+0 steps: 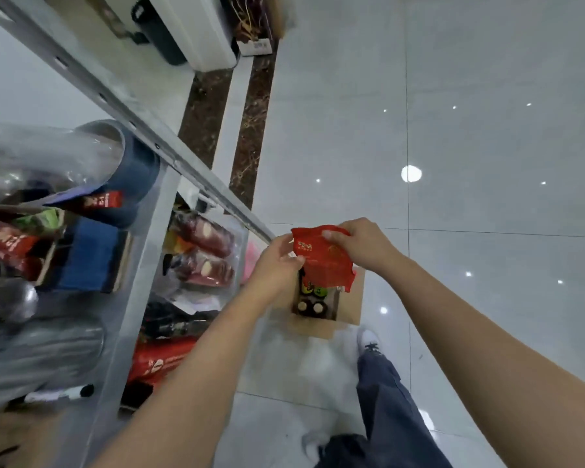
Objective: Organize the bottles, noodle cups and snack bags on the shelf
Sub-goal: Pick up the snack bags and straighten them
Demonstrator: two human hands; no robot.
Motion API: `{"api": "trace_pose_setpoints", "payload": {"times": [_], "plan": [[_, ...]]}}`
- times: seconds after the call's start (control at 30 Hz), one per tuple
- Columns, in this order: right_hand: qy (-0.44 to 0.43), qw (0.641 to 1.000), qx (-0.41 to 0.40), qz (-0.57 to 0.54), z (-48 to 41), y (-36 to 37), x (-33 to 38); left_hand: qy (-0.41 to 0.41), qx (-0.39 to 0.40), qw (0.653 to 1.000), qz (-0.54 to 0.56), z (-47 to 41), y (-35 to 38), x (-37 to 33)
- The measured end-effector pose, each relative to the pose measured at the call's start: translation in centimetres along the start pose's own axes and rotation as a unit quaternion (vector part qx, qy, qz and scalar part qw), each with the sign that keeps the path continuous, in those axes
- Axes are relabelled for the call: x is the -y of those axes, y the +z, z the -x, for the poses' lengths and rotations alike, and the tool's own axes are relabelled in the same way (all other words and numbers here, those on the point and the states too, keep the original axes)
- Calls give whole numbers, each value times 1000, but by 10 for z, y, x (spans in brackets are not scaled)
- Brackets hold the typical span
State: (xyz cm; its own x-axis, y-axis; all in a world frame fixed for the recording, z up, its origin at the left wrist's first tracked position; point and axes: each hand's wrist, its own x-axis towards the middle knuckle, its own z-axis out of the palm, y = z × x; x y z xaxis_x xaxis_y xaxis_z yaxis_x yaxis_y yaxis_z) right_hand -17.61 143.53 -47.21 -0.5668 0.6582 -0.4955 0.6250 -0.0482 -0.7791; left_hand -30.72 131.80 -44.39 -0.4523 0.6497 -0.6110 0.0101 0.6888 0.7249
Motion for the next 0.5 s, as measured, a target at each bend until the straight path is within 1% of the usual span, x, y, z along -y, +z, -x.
{"api": "trace_pose_setpoints", "payload": {"times": [0.13,0.27,0.43,0.5], "plan": [[30,999,-4,-17,-67,29,-64,-46,6,999,-7,-67,25,34],[35,999,16,-27,-120,70,-119,-82,21,995,-43,-130,36,77],[33,998,50,4,-171,120,-178,-114,10,991,-75,-198,42,141],[38,996,79,19,-183,137,-199,-131,11,987,-89,-212,46,167]]}}
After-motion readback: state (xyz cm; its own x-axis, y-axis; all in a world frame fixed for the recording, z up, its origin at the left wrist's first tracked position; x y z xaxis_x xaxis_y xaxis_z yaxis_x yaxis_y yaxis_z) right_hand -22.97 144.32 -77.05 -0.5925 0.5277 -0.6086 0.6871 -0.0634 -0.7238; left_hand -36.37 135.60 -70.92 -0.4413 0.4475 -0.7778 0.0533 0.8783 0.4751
